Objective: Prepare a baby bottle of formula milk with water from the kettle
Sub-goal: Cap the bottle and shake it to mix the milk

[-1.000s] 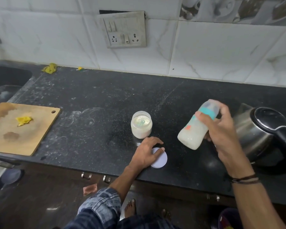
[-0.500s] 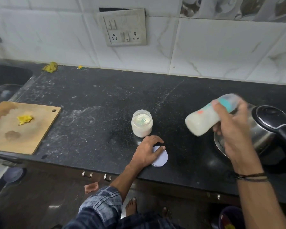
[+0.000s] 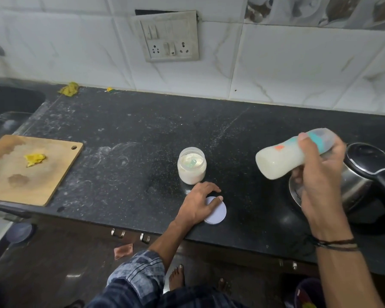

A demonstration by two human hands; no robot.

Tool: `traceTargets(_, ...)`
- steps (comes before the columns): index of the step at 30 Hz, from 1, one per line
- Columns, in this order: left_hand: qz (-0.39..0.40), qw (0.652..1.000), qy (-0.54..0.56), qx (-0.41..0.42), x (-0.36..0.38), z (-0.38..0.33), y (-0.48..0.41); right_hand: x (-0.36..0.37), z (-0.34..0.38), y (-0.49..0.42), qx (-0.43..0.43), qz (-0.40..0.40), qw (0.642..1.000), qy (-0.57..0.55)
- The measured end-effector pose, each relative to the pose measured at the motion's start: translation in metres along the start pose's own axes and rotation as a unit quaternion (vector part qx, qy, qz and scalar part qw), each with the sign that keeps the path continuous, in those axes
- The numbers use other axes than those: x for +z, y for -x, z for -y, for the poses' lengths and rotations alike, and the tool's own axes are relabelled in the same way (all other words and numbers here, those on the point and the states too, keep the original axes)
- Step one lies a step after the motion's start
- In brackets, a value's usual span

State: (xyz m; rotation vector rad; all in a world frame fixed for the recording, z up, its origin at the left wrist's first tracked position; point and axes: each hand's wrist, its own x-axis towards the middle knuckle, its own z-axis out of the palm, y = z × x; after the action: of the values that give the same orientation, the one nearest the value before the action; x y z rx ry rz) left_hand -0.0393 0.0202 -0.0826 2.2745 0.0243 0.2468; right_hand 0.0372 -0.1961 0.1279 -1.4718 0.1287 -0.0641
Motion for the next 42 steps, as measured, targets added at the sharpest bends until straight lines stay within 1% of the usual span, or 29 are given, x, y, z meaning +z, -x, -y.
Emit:
traceTargets(1,0.0,1.0,-0.001,0.001,0.0,0.0,0.0,0.001,0.001,0.0,0.003,0.008,1.0,0.015)
traceTargets(4,0.0,1.0,0.002,-0.001,0.0,0.002,0.0,0.004,-0.003,0.005,0.01,0.102,0.993,0.05)
traceTargets(5,0.001,1.0,0.004,-0.002,0.0,0.002,0.001,0.005,-0.002,0.007,0.007,0.1,0.994,0.038)
traceTargets(8,0.0,1.0,0.006,-0.007,0.001,0.001,0.0,0.003,0.005,0.004,-0.012,-0.003,1.0,-0.015)
traceTargets(9,-0.001,1.0,0.005,-0.008,0.001,0.001,0.0,0.003,0.006,0.003,-0.017,-0.018,1.0,-0.019)
traceTargets(10,-0.001,1.0,0.004,-0.007,0.001,0.002,0.0,0.005,0.008,0.003,-0.017,-0.009,1.0,-0.01)
traceTargets(12,0.0,1.0,0.003,-0.003,0.001,0.003,0.0,0.008,0.006,0.008,-0.015,0.05,0.998,0.018)
traceTargets(13,0.0,1.0,0.003,-0.001,0.001,0.004,0.0,0.008,0.006,0.01,-0.02,0.06,0.998,0.015)
traceTargets(14,0.0,1.0,0.002,-0.001,0.001,0.003,0.0,0.008,0.007,0.01,-0.028,0.046,0.999,0.0)
traceTargets(16,-0.001,1.0,0.003,-0.002,0.0,0.001,0.0,0.005,0.009,0.006,-0.036,-0.014,0.999,-0.024)
traceTargets(17,-0.002,1.0,0.003,-0.002,0.0,0.001,0.0,0.004,0.008,0.004,-0.032,-0.024,0.999,-0.024)
traceTargets(18,-0.003,1.0,0.001,-0.001,0.0,0.001,0.0,0.005,0.009,0.003,-0.024,-0.012,1.0,-0.014)
traceTargets(20,-0.001,1.0,-0.001,0.002,0.0,0.002,0.001,0.008,0.004,0.007,-0.014,0.055,0.998,0.015)
traceTargets(21,-0.001,1.0,0.0,0.003,0.0,0.003,0.001,0.007,0.002,0.008,-0.018,0.068,0.998,0.009)
traceTargets(22,-0.002,1.0,0.0,0.004,0.0,0.003,0.001,0.007,0.004,0.01,-0.024,0.055,0.998,-0.008)
traceTargets(24,-0.001,1.0,0.0,0.001,0.0,0.001,0.0,0.005,0.007,0.006,-0.029,-0.007,0.999,-0.03)
traceTargets(25,-0.002,1.0,-0.001,0.001,0.0,0.001,0.0,0.004,0.007,0.004,-0.026,-0.019,0.999,-0.029)
traceTargets(26,-0.004,1.0,-0.003,0.003,0.0,0.001,0.0,0.005,0.008,0.003,-0.018,-0.009,1.0,-0.019)
traceTargets(28,-0.003,1.0,-0.003,0.008,0.0,0.003,0.001,0.008,0.004,0.007,-0.013,0.056,0.998,0.009)
traceTargets(29,-0.002,1.0,-0.002,0.008,0.0,0.003,0.001,0.008,0.001,0.008,-0.02,0.068,0.997,0.003)
traceTargets(31,-0.002,1.0,-0.002,0.005,0.0,0.003,0.0,0.008,0.003,0.008,-0.027,0.029,0.999,-0.036)
traceTargets(33,-0.002,1.0,-0.003,0.003,0.0,0.001,-0.001,0.006,0.002,0.005,-0.026,-0.018,0.999,-0.037)
traceTargets(34,-0.004,1.0,-0.003,0.004,0.001,0.001,0.0,0.007,0.002,0.005,-0.015,-0.004,1.0,-0.023)
traceTargets(36,-0.005,1.0,-0.001,0.004,0.001,0.002,0.0,0.01,-0.002,0.011,-0.004,0.063,0.998,0.02)
traceTargets(37,-0.004,1.0,0.001,0.003,0.001,0.002,0.0,0.01,-0.004,0.013,-0.014,0.072,0.997,0.02)
traceTargets(38,-0.004,1.0,0.002,0.002,0.001,0.002,0.0,0.011,-0.003,0.015,-0.031,0.05,0.998,-0.007)
traceTargets(40,-0.005,1.0,0.004,0.001,0.0,0.002,0.0,0.011,0.001,0.013,-0.053,-0.039,0.994,-0.089)
traceTargets(41,-0.005,1.0,0.002,0.0,0.0,0.001,0.0,0.01,0.003,0.011,-0.063,-0.073,0.99,-0.1)
traceTargets(42,-0.004,1.0,0.001,-0.001,0.0,0.001,0.0,0.01,0.005,0.009,-0.064,-0.08,0.99,-0.095)
